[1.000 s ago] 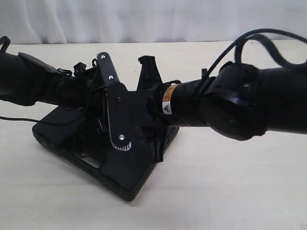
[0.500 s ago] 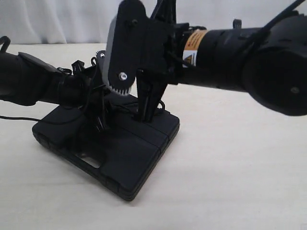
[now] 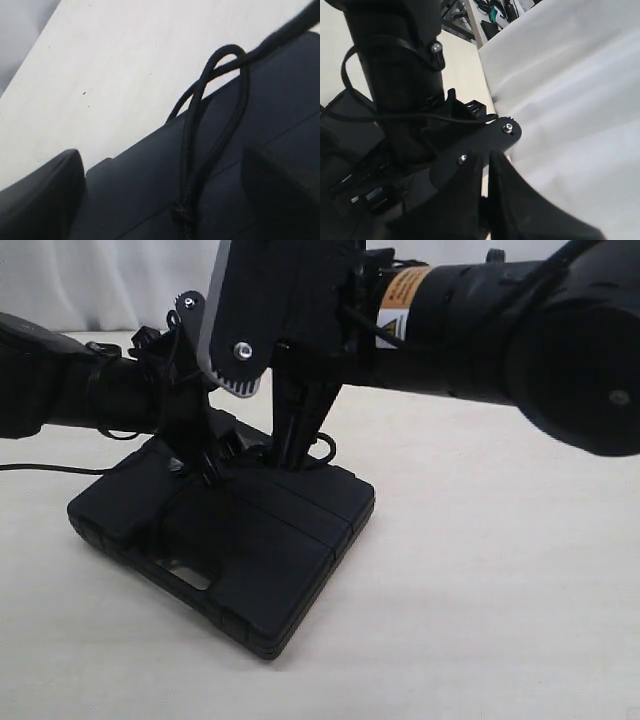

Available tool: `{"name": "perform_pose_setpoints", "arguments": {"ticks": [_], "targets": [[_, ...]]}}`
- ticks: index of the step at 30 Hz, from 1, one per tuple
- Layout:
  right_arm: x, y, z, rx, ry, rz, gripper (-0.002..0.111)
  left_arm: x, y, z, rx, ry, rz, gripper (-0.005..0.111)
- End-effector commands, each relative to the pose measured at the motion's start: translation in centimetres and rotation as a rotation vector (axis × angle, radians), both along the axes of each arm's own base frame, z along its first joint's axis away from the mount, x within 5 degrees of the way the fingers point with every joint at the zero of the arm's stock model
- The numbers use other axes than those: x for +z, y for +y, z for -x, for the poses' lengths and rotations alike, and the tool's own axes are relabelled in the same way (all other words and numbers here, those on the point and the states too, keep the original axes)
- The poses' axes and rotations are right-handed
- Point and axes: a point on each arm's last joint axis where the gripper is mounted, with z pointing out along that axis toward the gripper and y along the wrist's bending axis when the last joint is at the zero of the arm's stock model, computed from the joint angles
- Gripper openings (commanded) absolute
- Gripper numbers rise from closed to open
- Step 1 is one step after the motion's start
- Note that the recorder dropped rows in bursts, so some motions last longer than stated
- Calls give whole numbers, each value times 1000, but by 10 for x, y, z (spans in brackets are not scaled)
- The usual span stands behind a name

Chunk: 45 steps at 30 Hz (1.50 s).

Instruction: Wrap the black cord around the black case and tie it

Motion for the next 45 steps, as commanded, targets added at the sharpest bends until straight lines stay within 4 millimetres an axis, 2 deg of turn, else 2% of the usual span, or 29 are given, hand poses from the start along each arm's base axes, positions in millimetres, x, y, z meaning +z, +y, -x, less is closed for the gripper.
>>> {"name": "perform_pose_setpoints", "arguments": {"ticks": [1, 2, 5, 10, 12, 15, 18, 21, 22, 24, 27, 32, 34, 36, 40, 45], "targets": [[33, 4, -4, -16, -36, -128, 4, -7, 4, 9, 8, 31, -14, 79], [46, 5, -5, -16, -61, -160, 4, -13, 8, 13, -14, 27, -65, 79], [67, 6, -6, -33, -49, -228, 4, -17, 10, 15, -45, 13, -116, 79], [74, -1, 0, -45, -23, -206, 4, -17, 11, 14, -29, 9, -116, 79], [75, -11, 4, -86, 54, -193, 4, -17, 11, 14, -29, 9, -116, 79], [72, -32, -4, -298, 365, -355, 5, -17, 12, 13, -16, 0, -125, 79], [53, -55, -20, -518, 594, -300, 14, -16, 14, 11, 7, -12, -136, 79], [28, -68, -29, -648, 868, -241, 34, -16, 15, 10, 32, -17, -137, 79], [17, -68, -27, -672, 998, -216, 44, -16, 17, 8, 49, -29, -149, 79], [0, -65, -27, -694, 1143, -165, 54, -14, 22, 5, 104, -59, -174, 79], [-27, -49, -24, -715, 1301, -145, 57, -10, 34, -3, 251, -129, -224, 76], [-65, -8, -28, -742, 1300, -184, 57, -1, 47, -12, 471, -198, -200, 57], [-85, 2, -34, -811, 1312, -185, 57, 3, 51, -14, 566, -215, -156, 52], [-106, 5, -40, -877, 1346, -167, 57, 6, 57, -16, 681, -220, -122, 49], [-139, 11, -50, -933, 1356, -138, 57, 9, 62, -16, 770, -217, -103, 49], [-152, 19, -65, -933, 1302, -260, 55, 8, 59, -16, 742, -198, -85, 49]]}}
